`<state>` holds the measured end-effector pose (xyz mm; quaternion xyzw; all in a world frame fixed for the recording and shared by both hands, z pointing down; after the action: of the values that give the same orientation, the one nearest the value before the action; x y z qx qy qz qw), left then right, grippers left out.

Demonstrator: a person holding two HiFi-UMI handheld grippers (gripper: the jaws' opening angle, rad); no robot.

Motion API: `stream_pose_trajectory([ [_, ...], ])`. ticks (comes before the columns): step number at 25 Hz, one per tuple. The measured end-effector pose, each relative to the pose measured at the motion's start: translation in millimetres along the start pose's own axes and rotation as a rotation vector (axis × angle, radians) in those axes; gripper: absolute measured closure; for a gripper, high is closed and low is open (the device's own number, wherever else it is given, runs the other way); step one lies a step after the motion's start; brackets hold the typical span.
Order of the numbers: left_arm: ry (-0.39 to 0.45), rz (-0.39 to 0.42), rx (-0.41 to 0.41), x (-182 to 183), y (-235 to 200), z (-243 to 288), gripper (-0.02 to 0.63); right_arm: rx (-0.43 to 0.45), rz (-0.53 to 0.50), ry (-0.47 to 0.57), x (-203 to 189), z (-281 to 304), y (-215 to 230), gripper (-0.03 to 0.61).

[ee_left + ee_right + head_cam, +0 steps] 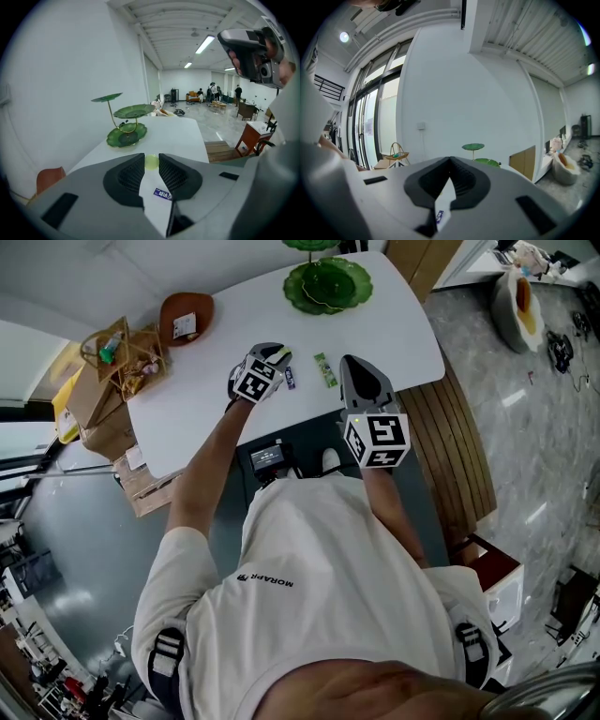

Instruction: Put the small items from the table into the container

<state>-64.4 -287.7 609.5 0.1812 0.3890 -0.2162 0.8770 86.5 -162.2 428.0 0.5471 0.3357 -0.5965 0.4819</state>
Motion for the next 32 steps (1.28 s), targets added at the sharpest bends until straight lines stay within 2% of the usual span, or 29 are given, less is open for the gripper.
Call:
stream_pose_trajectory([
  [5,0.079,-0.066,0.028,19,-3,1,0.515,-0.009,0.004,0.0,0,1,0,0.571],
  [13,0.128,-0.048,0.032,43,0,7,0.515,-0.028,0.011,0.0,-1,-1,5,0.571],
  [15,0.141,-0.085,0.044,45,-1,7,0.515,-0.03,0.01,0.0,-1,-2,6,0.571],
  [19,0.189,-0.232,0.077,45,-10,12,0.515,-0.043,0.01,0.0,-2,-4,7,0.571],
  [21,0.209,-0.266,0.09,47,-13,16,0.515,-0.052,0.009,0.001,-2,-6,10,0.571],
  [32,0.306,-0.253,0.138,74,-23,38,0.517,-0.072,0.009,-0.004,-3,-6,22,0.571],
])
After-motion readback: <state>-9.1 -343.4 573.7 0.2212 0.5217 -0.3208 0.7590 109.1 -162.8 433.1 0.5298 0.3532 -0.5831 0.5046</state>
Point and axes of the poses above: the fingertips, and each gripper's own axes: z forward along the fingers, y to its right, x out of its top, the point moved 5 cm from there along -z, backward along the fingers, and after that the axes turned 2 degrees about z, right-handed, at the moved point
